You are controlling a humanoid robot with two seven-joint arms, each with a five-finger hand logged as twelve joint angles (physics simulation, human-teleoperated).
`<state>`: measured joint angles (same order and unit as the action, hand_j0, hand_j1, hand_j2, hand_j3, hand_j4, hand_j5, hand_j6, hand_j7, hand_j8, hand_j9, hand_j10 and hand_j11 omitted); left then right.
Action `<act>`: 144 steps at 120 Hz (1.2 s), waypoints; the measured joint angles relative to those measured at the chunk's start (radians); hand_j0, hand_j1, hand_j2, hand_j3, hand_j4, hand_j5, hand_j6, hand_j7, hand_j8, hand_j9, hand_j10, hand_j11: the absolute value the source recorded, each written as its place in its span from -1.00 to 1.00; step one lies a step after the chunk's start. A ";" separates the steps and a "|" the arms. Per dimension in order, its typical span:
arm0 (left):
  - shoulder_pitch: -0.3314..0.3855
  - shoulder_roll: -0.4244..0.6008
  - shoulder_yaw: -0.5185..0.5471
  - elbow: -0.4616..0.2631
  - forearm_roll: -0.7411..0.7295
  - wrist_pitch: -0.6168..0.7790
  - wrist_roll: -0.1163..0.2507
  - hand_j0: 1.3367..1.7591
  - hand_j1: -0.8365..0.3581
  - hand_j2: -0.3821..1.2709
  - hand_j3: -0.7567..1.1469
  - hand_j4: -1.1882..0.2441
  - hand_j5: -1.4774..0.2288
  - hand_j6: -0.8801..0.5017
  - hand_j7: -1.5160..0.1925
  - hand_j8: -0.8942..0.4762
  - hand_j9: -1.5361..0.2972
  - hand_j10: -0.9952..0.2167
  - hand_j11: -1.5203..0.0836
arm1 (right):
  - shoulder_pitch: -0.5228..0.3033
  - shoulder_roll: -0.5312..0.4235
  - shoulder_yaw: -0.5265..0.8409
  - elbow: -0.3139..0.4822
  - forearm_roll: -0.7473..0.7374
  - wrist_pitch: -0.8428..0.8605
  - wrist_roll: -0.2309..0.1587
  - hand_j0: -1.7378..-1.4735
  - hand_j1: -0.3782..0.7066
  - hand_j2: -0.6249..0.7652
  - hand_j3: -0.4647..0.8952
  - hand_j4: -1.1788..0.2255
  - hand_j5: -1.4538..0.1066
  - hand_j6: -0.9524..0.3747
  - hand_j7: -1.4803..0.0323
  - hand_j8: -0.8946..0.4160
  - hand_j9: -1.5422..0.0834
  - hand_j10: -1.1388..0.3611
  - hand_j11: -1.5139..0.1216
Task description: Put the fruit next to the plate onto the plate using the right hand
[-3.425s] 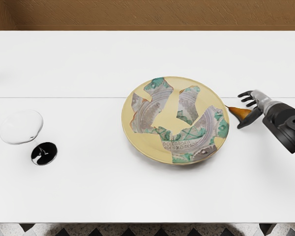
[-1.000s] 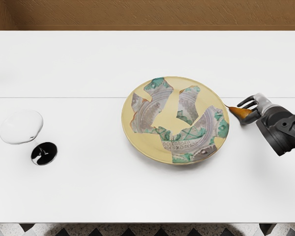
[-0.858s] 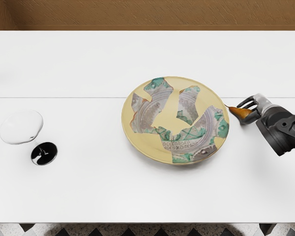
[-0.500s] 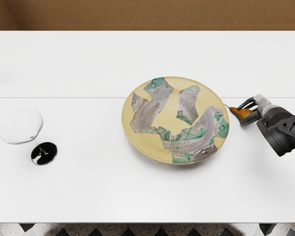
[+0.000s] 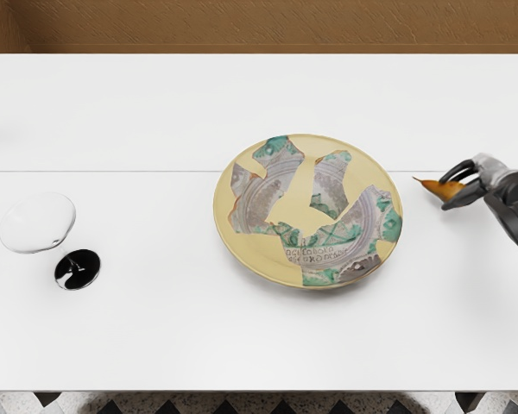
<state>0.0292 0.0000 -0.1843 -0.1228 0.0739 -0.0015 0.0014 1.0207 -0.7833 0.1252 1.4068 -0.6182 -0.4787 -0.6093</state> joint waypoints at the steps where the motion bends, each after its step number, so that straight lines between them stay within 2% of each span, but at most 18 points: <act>1: 0.000 0.000 0.000 0.000 0.000 0.000 0.000 0.52 0.94 -0.53 -0.21 0.63 0.70 0.24 0.74 0.27 0.65 0.61 0.86 | 0.000 -0.004 0.004 0.002 0.002 0.007 0.000 -0.36 0.36 0.19 -0.31 -0.41 -0.54 -0.03 -0.41 -0.08 -0.43 -0.20 -0.50; 48: 0.000 0.000 0.000 0.000 0.000 0.000 0.000 0.52 0.94 -0.53 -0.21 0.63 0.70 0.24 0.74 0.27 0.65 0.61 0.86 | 0.000 -0.134 0.207 0.070 0.116 0.354 -0.001 -0.35 0.34 0.11 -0.32 -0.41 -0.55 0.01 -0.42 -0.06 -0.44 -0.21 -0.50; 72: 0.000 0.000 0.000 0.000 0.000 0.000 0.000 0.52 0.94 -0.53 -0.21 0.63 0.70 0.24 0.74 0.27 0.65 0.61 0.86 | 0.000 -0.149 0.281 0.095 0.171 0.497 -0.001 -0.36 0.34 0.11 -0.32 -0.41 -0.55 0.01 -0.42 -0.06 -0.44 -0.20 -0.51; 99: 0.000 0.000 0.000 0.000 0.000 0.000 0.000 0.52 0.94 -0.53 -0.21 0.63 0.70 0.24 0.74 0.27 0.65 0.61 0.86 | 0.009 -0.106 0.312 0.115 0.203 0.599 -0.001 -0.36 0.33 0.10 -0.32 -0.46 -0.60 0.02 -0.47 -0.05 -0.50 -0.21 -0.57; 125: 0.000 0.000 0.000 0.000 0.000 0.000 0.000 0.52 0.94 -0.53 -0.21 0.63 0.70 0.24 0.74 0.27 0.65 0.61 0.86 | 0.033 0.001 0.316 0.114 0.204 0.622 0.000 -0.37 0.34 0.22 -0.32 -0.50 -0.65 -0.04 -0.52 -0.05 -0.55 -0.26 -0.62; 131: 0.000 0.000 0.000 0.000 0.000 0.000 0.000 0.52 0.94 -0.53 -0.21 0.63 0.70 0.24 0.74 0.27 0.65 0.61 0.86 | 0.036 0.027 0.316 0.112 0.202 0.622 -0.001 -0.37 0.39 0.36 -0.32 -0.50 -0.65 -0.05 -0.52 -0.05 -0.54 -0.29 -0.61; 144: 0.000 0.000 0.000 0.000 0.000 0.000 0.000 0.52 0.94 -0.53 -0.21 0.63 0.70 0.24 0.74 0.27 0.65 0.61 0.86 | 0.038 0.086 0.312 0.104 0.200 0.622 -0.001 -0.38 0.44 0.42 -0.31 -0.50 -0.68 -0.02 -0.53 -0.04 -0.54 -0.29 -0.61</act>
<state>0.0291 0.0000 -0.1842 -0.1228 0.0738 -0.0015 0.0015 1.0589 -0.6969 0.4370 1.5111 -0.4180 0.1433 -0.6099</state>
